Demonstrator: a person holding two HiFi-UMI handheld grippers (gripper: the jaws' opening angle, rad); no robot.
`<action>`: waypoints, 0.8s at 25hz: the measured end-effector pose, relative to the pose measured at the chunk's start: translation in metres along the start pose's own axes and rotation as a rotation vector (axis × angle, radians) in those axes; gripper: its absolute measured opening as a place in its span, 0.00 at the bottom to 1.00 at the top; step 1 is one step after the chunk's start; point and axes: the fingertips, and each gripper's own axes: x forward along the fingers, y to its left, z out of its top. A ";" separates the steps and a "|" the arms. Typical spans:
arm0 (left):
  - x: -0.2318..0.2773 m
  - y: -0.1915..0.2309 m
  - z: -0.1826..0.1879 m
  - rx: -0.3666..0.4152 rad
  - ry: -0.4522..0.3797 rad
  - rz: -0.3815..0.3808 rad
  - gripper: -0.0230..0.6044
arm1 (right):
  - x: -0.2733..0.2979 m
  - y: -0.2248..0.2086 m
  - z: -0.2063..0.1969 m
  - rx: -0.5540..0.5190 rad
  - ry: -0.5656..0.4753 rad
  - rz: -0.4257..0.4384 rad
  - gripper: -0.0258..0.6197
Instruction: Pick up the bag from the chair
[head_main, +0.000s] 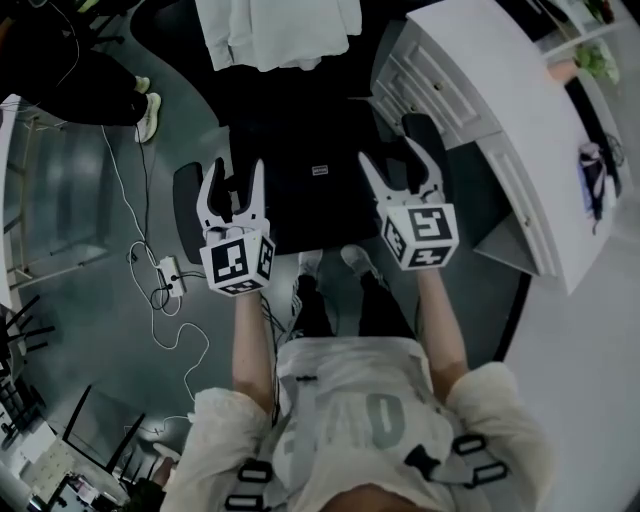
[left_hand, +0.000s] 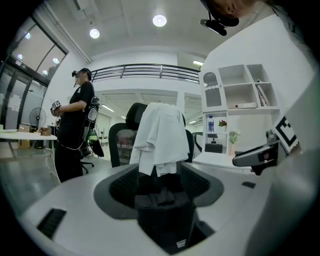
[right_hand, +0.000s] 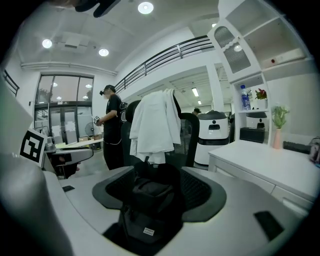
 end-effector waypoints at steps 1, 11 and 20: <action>0.007 0.006 -0.007 0.003 0.000 0.003 0.43 | 0.010 -0.003 -0.005 -0.003 0.000 -0.001 0.47; 0.069 0.045 -0.119 0.025 0.007 0.019 0.42 | 0.094 -0.021 -0.091 -0.048 0.013 0.004 0.47; 0.080 0.056 -0.223 0.008 0.076 0.010 0.42 | 0.138 -0.016 -0.187 -0.052 0.053 0.016 0.47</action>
